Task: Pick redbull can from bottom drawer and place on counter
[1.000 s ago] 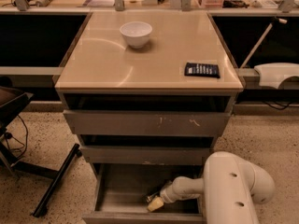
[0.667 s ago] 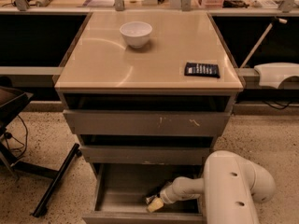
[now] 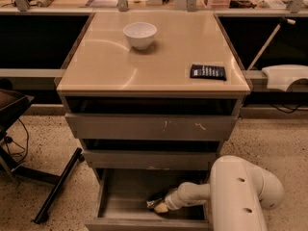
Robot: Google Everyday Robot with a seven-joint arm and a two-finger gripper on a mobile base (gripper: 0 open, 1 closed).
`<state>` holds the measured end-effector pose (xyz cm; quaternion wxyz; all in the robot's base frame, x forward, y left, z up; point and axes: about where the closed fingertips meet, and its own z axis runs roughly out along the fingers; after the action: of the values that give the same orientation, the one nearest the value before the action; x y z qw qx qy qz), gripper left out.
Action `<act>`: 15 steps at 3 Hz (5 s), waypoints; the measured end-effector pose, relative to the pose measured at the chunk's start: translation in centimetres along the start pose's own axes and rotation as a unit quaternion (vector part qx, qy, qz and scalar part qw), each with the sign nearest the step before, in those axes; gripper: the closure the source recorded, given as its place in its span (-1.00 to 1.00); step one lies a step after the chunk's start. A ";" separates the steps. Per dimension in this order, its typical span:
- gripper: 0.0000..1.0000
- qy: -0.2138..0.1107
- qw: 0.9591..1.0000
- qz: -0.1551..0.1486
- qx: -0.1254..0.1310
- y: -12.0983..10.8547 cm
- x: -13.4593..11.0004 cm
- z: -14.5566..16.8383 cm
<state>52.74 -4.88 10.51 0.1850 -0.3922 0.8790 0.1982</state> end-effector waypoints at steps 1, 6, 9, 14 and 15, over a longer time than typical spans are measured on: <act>0.31 0.000 1.000 0.000 0.000 0.1 -0.2 -0.4; 1.00 -0.056 0.977 0.053 0.201 -4.6 -9.2 -18.6; 1.00 -0.076 0.937 0.115 0.322 -1.3 -11.1 -33.6; 1.00 -0.122 0.840 0.057 0.525 5.5 -8.1 -57.0; 1.00 -0.122 0.817 0.059 0.561 6.5 -7.3 -61.1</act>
Offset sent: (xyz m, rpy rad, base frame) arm -0.0156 -0.0402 0.0840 -0.1187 -0.1564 -0.1612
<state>41.98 -26.59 67.46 0.4669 -0.1407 0.8295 -0.2722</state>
